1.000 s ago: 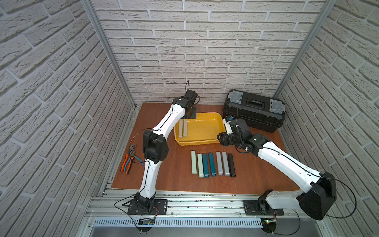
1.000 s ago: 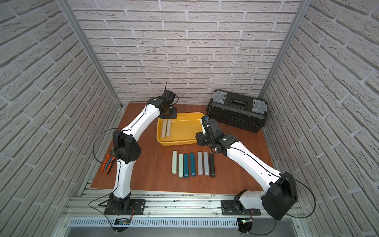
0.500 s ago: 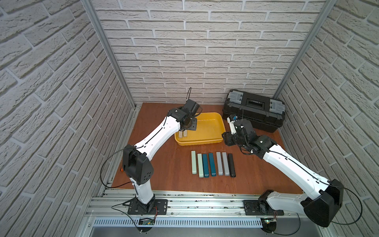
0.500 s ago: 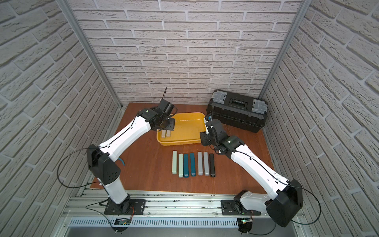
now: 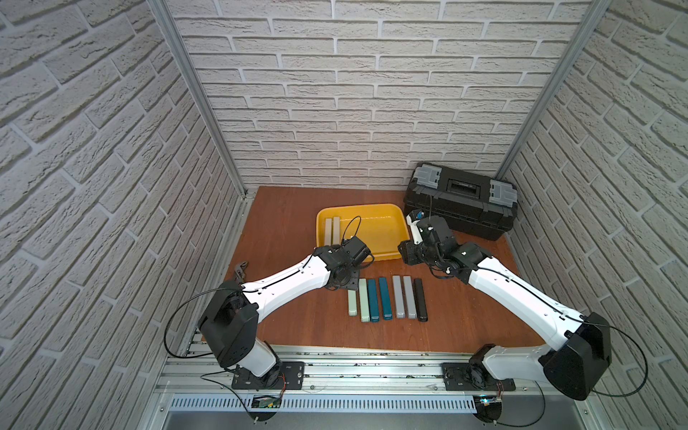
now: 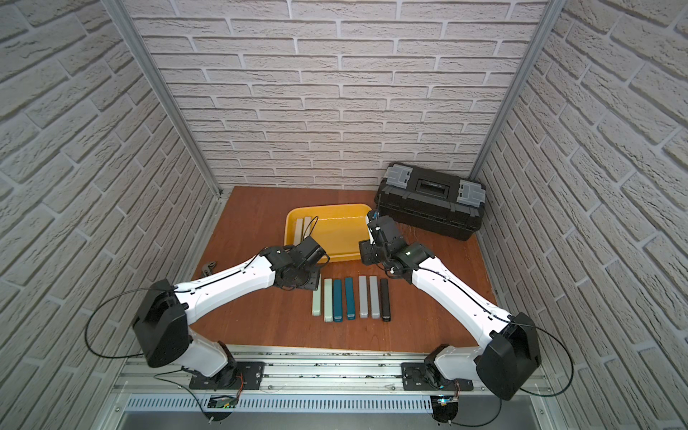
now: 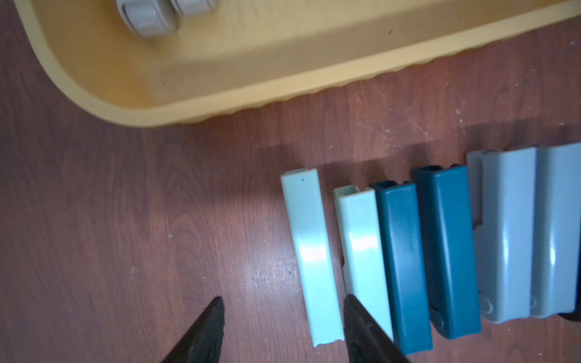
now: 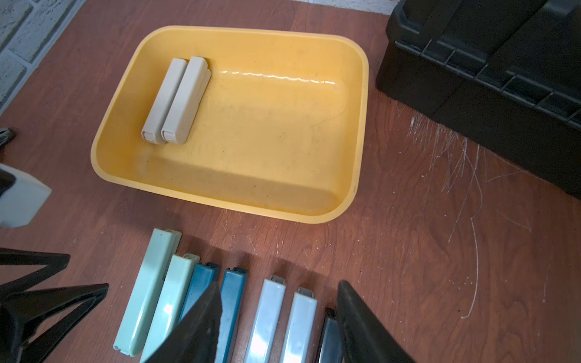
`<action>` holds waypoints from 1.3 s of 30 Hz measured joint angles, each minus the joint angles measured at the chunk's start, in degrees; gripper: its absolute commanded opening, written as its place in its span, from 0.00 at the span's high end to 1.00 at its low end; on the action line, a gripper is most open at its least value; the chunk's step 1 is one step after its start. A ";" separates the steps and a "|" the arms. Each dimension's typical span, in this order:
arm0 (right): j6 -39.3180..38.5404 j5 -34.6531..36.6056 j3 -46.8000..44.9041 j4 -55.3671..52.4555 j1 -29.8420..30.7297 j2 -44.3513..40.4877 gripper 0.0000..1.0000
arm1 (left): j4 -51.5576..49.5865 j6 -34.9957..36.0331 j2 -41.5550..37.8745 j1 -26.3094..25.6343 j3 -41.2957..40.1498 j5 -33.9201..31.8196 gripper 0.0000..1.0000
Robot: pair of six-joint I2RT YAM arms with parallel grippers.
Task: Put the pruning pliers into the storage box
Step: Pick up the pruning pliers from the center of the board.
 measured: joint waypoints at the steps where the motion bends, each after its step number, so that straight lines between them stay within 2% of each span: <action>1: 0.22 -0.04 -0.04 0.04 0.00 0.00 0.41 | 0.09 -0.55 -0.37 0.00 -0.81 0.31 0.39; 6: 1.14 -0.28 -0.85 0.52 0.00 -0.26 0.40 | 1.86 -2.67 -0.90 -0.66 -1.92 1.07 0.38; 11: 1.20 -0.76 -0.85 0.48 0.00 -0.26 0.33 | 4.17 -3.72 -0.02 -0.74 -2.27 1.75 0.38; 39: 1.53 -2.38 -0.94 0.94 0.00 1.16 0.34 | 8.66 -6.47 8.02 -0.74 -3.74 3.08 0.39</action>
